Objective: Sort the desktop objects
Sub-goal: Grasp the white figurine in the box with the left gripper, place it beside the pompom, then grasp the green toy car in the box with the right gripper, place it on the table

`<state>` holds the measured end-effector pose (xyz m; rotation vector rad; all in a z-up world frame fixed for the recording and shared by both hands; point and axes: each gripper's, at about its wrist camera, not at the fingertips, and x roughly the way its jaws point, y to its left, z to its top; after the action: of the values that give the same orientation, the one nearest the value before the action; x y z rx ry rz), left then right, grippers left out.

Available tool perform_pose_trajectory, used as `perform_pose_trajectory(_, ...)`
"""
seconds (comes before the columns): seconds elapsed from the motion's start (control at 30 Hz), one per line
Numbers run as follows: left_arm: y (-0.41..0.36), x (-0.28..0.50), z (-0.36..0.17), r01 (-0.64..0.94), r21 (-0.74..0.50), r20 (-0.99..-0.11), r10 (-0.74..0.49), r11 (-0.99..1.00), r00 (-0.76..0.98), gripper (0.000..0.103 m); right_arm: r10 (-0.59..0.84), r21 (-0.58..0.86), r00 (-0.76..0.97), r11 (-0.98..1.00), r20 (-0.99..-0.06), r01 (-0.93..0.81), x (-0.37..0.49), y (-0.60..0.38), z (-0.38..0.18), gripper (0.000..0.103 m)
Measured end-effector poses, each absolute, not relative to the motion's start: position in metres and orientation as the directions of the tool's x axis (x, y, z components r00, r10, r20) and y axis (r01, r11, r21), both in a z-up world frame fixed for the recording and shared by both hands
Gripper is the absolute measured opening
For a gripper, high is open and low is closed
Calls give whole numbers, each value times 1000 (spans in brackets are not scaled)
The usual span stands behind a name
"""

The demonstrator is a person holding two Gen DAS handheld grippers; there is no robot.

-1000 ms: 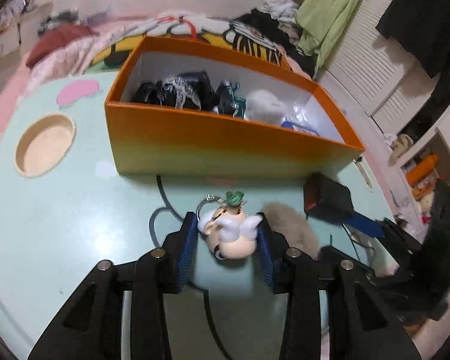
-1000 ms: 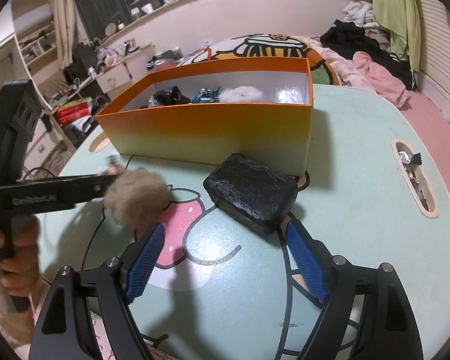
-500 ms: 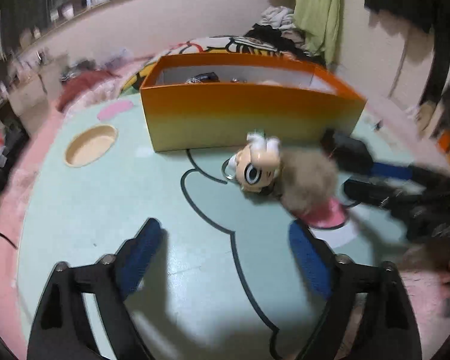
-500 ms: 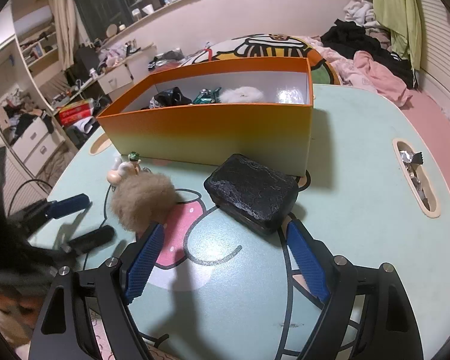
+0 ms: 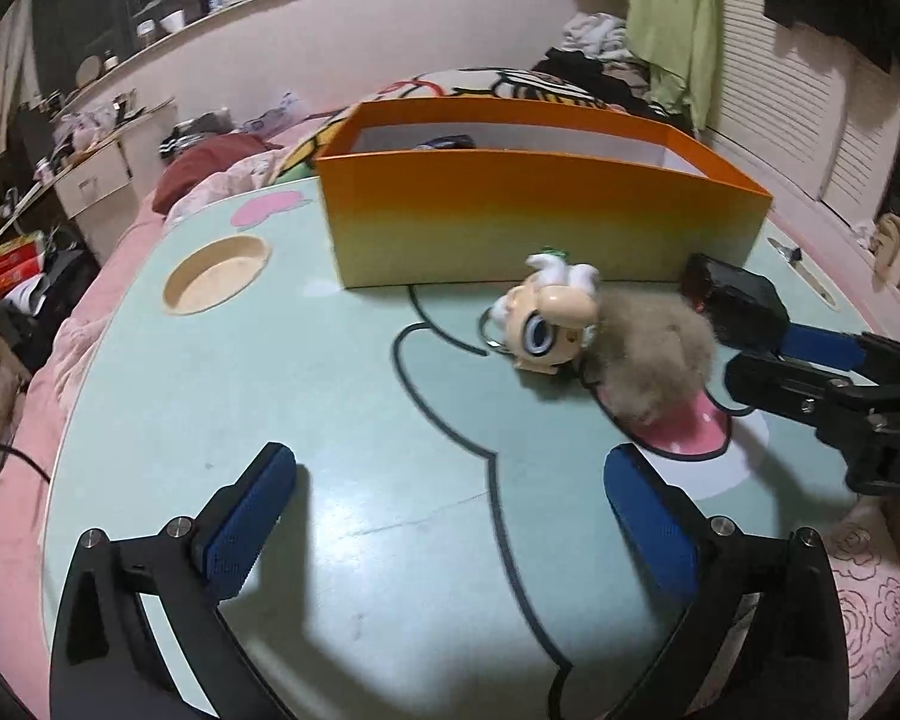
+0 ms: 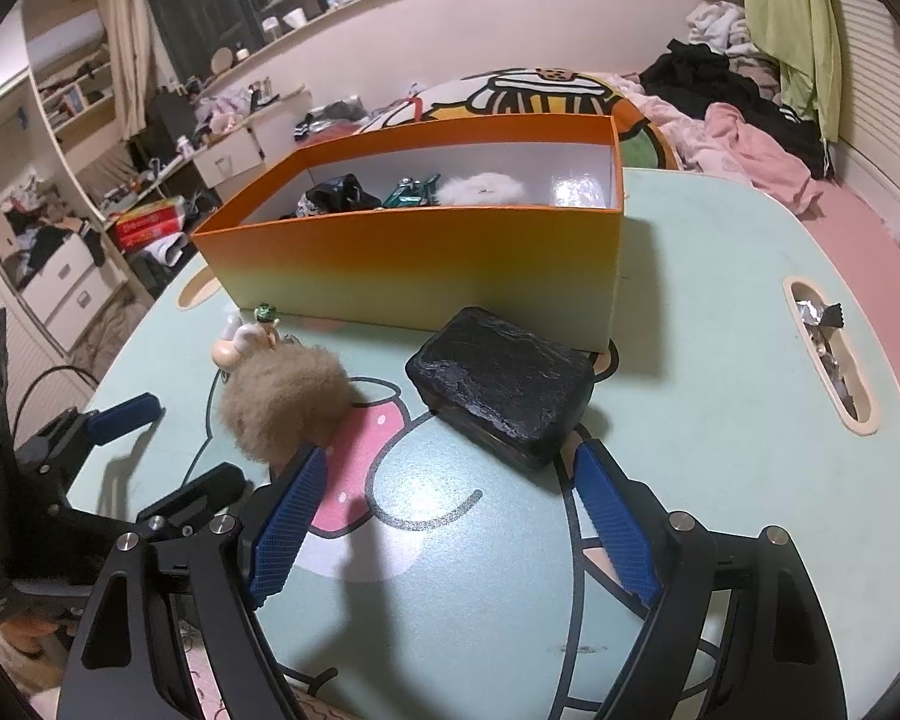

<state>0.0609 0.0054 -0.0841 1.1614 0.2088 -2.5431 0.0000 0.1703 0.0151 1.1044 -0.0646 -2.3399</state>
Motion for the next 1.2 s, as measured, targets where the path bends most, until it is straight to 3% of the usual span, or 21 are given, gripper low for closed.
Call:
perform_pose_trajectory(0.03,5,62,-82,365,6,-752,-244,-931,-612,102,-510,281,-511,-842,-691,460,1,172,16,81)
perform_pose_trajectory(0.1,4,64,-82,378,4,-746,-255,-926,-615,102,-537,304,-512,-828,-671,471,4,175,18,58)
perform_pose_trajectory(0.17,5,64,-81,388,5,-743,-264,-921,-615,102,-560,308,-517,-812,-647,495,10,176,24,44)
perform_pose_trajectory(0.3,6,64,-80,395,6,-742,-269,-919,-615,102,-564,280,-493,-797,-662,536,17,168,31,43)
perform_pose_trajectory(0.43,6,65,-79,401,5,-739,-274,-916,-616,102,-656,392,-458,-740,-599,547,2,168,57,44)
perform_pose_trajectory(0.5,6,64,-79,404,6,-738,-276,-915,-616,102,-669,423,-460,-735,-584,530,-23,158,77,55)
perform_pose_trajectory(0.6,7,64,-79,407,5,-738,-278,-914,-615,102,-552,330,-482,-818,-681,470,-79,123,91,54)
perform_pose_trajectory(0.7,7,64,-80,409,3,-736,-278,-913,-617,102,-449,290,-429,-875,-784,387,-133,89,72,40)
perform_pose_trajectory(0.83,8,65,-80,412,0,-733,-280,-911,-620,102,-401,312,-307,-901,-863,302,-171,65,27,39)
perform_pose_trajectory(0.87,8,65,-80,413,0,-734,-281,-911,-619,102,-389,298,-308,-905,-868,303,-172,62,22,35)
perform_pose_trajectory(0.9,9,64,-80,416,-1,-735,-282,-909,-617,102,-352,250,-336,-917,-874,310,-171,59,25,24)
perform_pose_trajectory(0.93,8,65,-80,418,-2,-734,-283,-908,-617,102,-315,202,-358,-926,-879,319,-169,57,29,23)
perform_pose_trajectory(1.03,10,65,-79,420,-1,-733,-285,-908,-618,102,-379,266,-364,-908,-851,325,-166,66,43,22)
perform_pose_trajectory(1.2,9,66,-80,426,-3,-733,-288,-905,-617,102,-512,358,-551,-858,-658,369,-126,109,106,22)
